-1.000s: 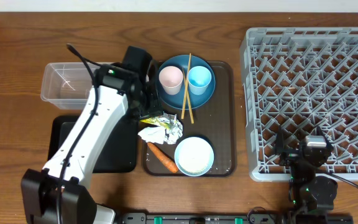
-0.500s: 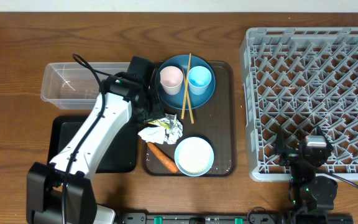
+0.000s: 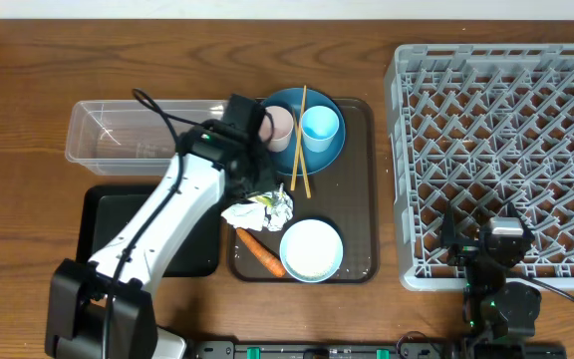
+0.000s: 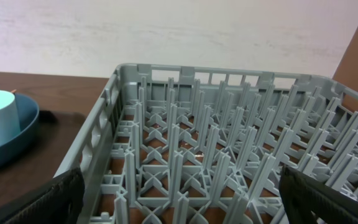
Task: Sort waste into correct bins and load items into the dishwasher rack
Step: 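Move the left gripper over the green Pandan wrapper and grasp it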
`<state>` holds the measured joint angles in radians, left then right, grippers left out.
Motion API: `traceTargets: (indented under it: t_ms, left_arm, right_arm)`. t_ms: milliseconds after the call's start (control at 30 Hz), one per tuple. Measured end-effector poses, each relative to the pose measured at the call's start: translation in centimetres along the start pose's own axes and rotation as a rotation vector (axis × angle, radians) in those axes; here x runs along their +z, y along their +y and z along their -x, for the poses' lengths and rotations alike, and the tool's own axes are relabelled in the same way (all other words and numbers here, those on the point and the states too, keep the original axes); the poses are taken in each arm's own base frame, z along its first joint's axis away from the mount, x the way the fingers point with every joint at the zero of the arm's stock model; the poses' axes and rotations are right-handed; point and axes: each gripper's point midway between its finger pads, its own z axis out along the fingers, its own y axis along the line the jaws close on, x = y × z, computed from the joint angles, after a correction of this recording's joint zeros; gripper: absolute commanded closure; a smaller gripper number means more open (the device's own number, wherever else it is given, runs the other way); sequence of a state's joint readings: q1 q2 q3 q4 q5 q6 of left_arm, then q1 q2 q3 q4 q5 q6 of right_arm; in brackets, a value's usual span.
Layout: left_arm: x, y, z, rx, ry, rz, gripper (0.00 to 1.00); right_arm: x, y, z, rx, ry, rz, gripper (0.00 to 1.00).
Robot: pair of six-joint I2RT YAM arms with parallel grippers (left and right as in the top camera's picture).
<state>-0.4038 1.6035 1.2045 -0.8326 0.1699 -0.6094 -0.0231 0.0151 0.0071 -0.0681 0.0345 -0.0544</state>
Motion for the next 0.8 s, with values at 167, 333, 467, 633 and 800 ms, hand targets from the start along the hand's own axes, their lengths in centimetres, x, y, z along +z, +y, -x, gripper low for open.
traceTargets:
  t_ms: [167,333,467,633,800]
  left_arm:
    - [0.1,-0.2,-0.2,-0.003,-0.035,0.045,0.36]
    - [0.1,-0.2,-0.3,-0.019,-0.053,0.069,0.36]
    - [0.4,-0.4,-0.5,-0.023,-0.052,0.077,0.36]
    - [2.2,0.2,-0.8,-0.037,-0.017,0.12,0.36]
    - [4.4,0.8,-1.1,-0.055,0.026,0.164,0.46]
  right_arm:
    - [0.0,0.0,0.0,0.0,0.0,0.0,0.01]
    - [0.0,0.0,0.0,0.0,0.0,0.0,0.01]
    - [0.0,0.0,0.0,0.0,0.0,0.0,0.01]
    - [0.0,0.0,0.0,0.0,0.0,0.0,0.01]
    - [0.0,0.0,0.0,0.0,0.0,0.0,0.01]
